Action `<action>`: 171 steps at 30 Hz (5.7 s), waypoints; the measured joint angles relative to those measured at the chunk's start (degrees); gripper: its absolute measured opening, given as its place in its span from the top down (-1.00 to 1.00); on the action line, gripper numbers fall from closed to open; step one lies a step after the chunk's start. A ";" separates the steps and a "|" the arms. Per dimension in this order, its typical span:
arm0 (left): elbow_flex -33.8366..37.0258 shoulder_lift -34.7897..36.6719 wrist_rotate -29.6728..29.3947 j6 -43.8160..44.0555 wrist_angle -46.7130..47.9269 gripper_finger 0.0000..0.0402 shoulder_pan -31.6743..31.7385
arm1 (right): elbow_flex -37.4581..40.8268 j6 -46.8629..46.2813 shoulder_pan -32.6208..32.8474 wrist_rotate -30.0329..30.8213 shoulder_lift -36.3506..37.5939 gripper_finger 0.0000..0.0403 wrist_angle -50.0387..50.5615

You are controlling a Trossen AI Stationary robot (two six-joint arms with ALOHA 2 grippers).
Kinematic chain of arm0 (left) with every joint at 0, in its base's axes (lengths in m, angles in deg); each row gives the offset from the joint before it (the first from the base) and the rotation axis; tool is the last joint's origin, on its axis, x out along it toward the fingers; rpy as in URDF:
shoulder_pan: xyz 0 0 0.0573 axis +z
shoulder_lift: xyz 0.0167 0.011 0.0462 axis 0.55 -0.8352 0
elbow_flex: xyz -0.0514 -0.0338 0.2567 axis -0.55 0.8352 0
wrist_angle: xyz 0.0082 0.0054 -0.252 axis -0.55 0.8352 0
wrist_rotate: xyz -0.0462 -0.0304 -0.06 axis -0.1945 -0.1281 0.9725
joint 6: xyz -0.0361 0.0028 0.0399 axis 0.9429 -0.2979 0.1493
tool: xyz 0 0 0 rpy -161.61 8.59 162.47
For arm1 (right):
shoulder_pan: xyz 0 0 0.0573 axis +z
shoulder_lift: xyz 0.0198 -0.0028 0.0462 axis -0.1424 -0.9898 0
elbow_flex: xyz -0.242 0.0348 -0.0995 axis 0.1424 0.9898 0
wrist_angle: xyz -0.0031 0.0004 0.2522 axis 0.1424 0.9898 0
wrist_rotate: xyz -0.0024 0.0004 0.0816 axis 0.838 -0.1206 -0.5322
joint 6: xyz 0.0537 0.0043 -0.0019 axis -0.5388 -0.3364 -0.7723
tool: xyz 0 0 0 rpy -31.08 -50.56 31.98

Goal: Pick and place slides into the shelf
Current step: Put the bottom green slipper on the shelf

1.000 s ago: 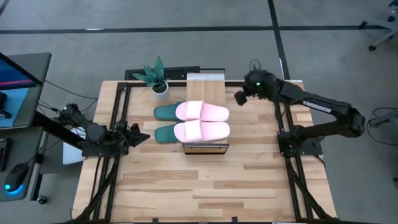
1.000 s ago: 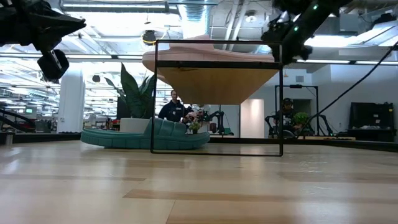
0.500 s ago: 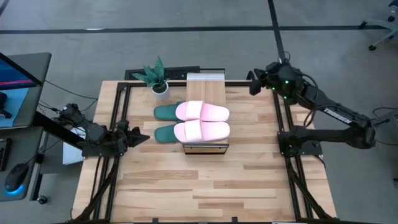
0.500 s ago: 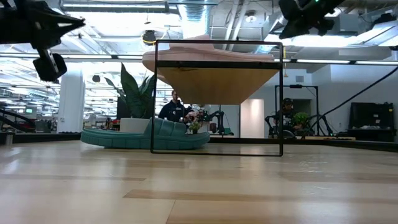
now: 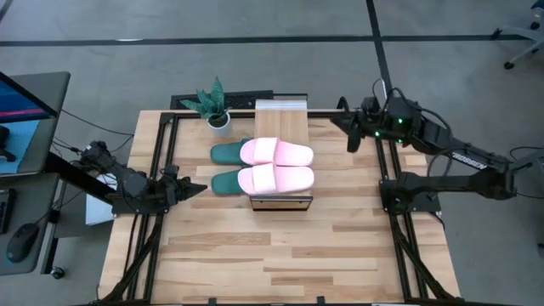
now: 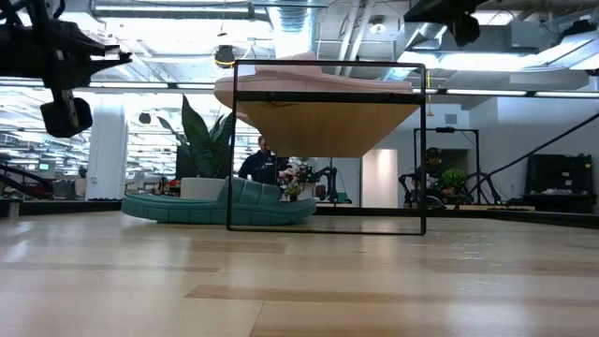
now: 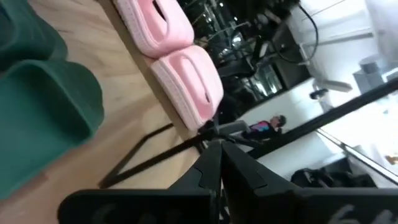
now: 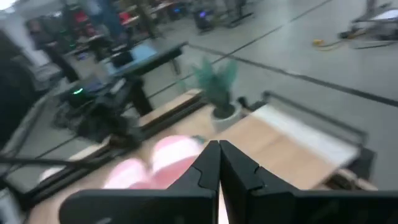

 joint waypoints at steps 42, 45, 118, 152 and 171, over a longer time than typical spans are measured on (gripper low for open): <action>-2.77 -21.84 30.59 13.51 7.20 0.18 31.96 | 0.00 -4.60 21.54 20.81 4.50 1.00 12.07; -8.05 -15.27 29.89 10.89 24.08 0.18 33.66 | 0.00 -5.64 21.54 20.83 4.52 1.00 12.72; -5.09 -34.14 25.19 25.77 22.82 0.22 34.29 | 0.00 -13.93 35.79 33.87 4.52 1.00 15.04; -5.10 -55.86 25.36 24.54 -1.06 0.26 34.25 | 0.00 -14.02 35.79 33.77 4.52 1.00 15.92; -4.98 -51.54 24.36 21.07 2.03 0.83 33.66 | 0.00 -14.03 35.79 32.39 4.58 1.00 15.97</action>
